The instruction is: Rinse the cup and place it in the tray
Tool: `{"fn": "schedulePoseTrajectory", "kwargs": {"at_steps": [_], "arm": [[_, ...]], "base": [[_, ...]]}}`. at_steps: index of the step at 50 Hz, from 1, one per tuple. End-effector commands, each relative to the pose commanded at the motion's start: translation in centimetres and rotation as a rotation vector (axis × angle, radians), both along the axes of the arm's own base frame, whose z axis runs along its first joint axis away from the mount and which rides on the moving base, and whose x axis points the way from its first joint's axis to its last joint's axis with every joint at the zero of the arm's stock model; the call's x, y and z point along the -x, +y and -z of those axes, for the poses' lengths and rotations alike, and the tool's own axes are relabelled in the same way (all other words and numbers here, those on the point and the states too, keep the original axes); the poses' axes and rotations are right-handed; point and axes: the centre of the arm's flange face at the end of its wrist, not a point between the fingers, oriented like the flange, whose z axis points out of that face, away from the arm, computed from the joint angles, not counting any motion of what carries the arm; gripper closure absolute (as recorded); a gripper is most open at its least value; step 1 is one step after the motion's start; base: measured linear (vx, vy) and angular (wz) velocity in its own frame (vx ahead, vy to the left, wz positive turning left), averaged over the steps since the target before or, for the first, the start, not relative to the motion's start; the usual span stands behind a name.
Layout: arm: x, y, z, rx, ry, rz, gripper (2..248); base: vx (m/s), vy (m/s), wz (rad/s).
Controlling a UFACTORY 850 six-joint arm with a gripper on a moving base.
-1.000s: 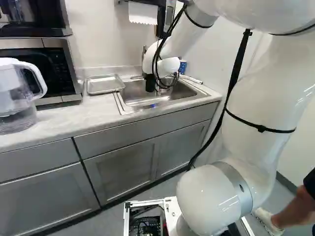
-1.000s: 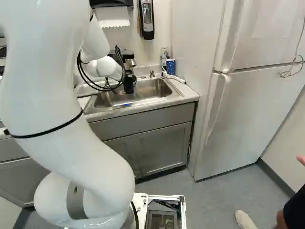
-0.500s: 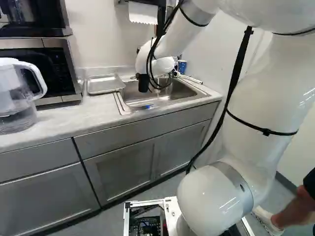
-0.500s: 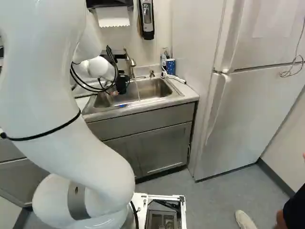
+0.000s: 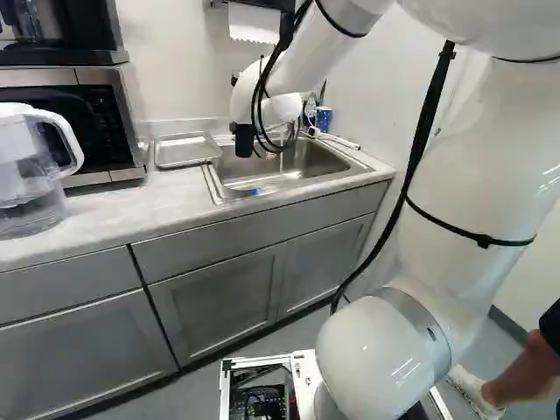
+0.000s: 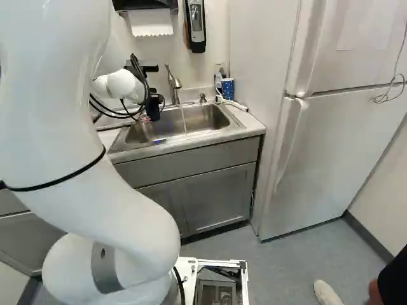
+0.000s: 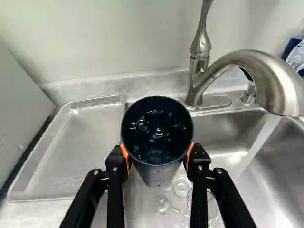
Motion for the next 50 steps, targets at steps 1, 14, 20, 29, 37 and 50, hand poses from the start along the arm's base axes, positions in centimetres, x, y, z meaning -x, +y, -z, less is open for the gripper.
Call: {"fn": "schedulePoseTrajectory", "kwargs": {"at_steps": [1, 14, 20, 29, 37, 50], "arm": [[0.0, 0.1, -0.1, 0.0, -0.001, -0.002, 126], [0.3, 0.5, -1.4, -0.003, -0.003, -0.014, 126], [0.5, 0.5, -2.0, -0.005, -0.007, -0.015, 126], [0.7, 0.4, -2.9, -0.01, -0.017, -0.015, 126], [0.8, 0.4, -3.8, -0.012, -0.033, -0.018, 126], [1.1, 0.6, -5.2, -0.004, -0.065, -0.037, 126]], "base": [[0.0, 0.0, 0.0], [0.0, 0.0, 0.0], [0.0, 0.0, 0.0], [0.0, 0.0, 0.0], [0.0, 0.0, 0.0], [0.0, 0.0, 0.0]]}}
